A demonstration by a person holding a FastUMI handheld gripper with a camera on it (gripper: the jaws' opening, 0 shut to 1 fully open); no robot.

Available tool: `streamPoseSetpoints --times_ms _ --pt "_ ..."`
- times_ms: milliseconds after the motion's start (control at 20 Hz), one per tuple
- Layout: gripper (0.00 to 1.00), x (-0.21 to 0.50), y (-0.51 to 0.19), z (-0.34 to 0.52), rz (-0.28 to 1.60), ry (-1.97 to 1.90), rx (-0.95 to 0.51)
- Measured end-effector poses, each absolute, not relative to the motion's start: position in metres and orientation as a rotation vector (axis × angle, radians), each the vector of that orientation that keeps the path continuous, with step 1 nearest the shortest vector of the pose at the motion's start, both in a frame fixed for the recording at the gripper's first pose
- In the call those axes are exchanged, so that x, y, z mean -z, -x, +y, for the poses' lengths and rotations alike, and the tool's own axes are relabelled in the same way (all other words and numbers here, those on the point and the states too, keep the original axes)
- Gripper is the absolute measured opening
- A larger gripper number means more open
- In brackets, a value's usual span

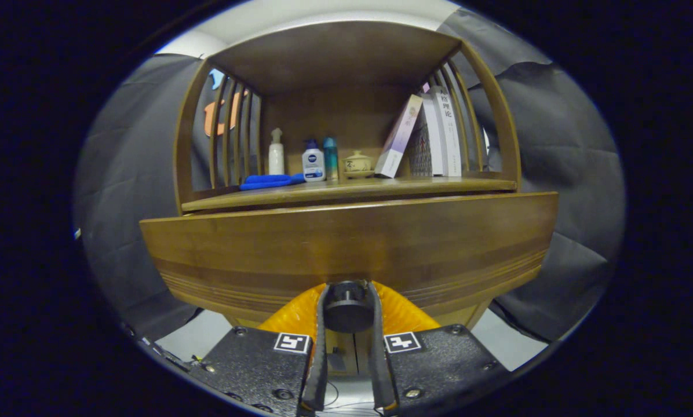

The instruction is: Pull open the drawer, take out the items inside it, and place them on the countertop above the cabinet.

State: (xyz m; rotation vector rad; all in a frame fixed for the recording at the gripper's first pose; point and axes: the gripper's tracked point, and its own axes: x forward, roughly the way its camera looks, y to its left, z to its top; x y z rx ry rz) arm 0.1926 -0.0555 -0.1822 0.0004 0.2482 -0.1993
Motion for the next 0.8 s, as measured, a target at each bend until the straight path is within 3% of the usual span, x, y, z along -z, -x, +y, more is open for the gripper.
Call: streamPoseSetpoints --times_ms 800 --pt "0.34 0.196 -0.085 -0.031 0.332 -0.007 0.105"
